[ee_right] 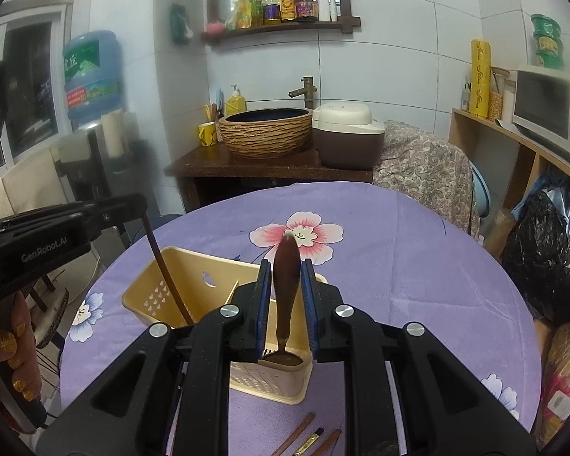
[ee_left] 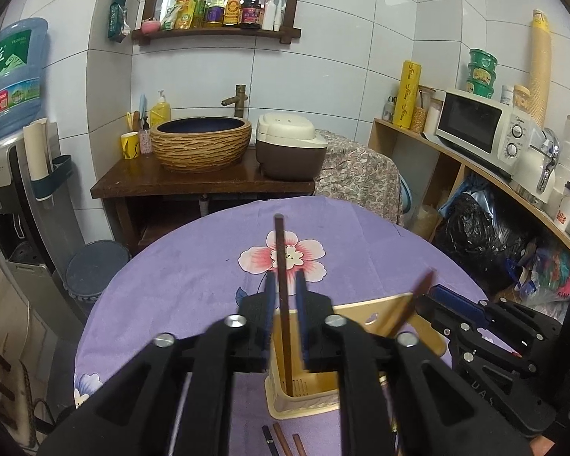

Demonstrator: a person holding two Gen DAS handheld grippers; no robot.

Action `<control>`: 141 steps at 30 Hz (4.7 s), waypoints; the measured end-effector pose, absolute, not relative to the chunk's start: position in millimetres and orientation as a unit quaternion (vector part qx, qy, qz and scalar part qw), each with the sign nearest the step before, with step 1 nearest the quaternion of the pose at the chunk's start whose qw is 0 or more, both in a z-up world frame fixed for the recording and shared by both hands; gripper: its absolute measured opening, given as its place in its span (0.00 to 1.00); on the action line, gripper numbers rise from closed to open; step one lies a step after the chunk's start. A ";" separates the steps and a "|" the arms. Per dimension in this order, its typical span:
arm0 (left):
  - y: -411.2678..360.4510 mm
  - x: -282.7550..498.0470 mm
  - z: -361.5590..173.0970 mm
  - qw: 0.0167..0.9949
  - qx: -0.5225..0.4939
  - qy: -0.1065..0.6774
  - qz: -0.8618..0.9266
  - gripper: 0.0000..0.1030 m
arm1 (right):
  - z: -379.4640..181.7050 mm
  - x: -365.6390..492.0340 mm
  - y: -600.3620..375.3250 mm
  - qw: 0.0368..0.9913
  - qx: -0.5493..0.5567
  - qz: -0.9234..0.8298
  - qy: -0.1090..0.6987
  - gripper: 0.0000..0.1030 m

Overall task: Organize utensils
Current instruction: 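Lower both utensils into the basket and open both tools, then move both tools back toward the remaining utensils on the table, then grasp the metal spoon with the ornate handle with the right tool, then grasp the grey plastic spoon with the left tool while the right tool holds the metal spoon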

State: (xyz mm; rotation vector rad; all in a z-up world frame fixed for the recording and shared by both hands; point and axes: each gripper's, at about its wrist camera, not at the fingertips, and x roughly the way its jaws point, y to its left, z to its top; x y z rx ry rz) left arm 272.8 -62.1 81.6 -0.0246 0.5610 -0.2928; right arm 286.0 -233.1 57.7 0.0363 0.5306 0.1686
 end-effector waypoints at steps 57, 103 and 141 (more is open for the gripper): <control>2.6 119.3 -76.6 0.917 -0.033 0.382 -0.112 0.69 | -103.3 112.4 -212.6 0.901 0.049 0.114 0.416 0.20; 3.9 115.3 -78.2 0.914 -0.051 0.386 -0.116 0.69 | -98.6 148.0 -255.3 0.893 -0.032 0.137 0.428 0.63; -123.4 163.6 -82.6 0.892 0.073 0.405 -0.188 0.52 | -98.7 162.5 -269.4 0.902 0.029 0.057 0.427 0.37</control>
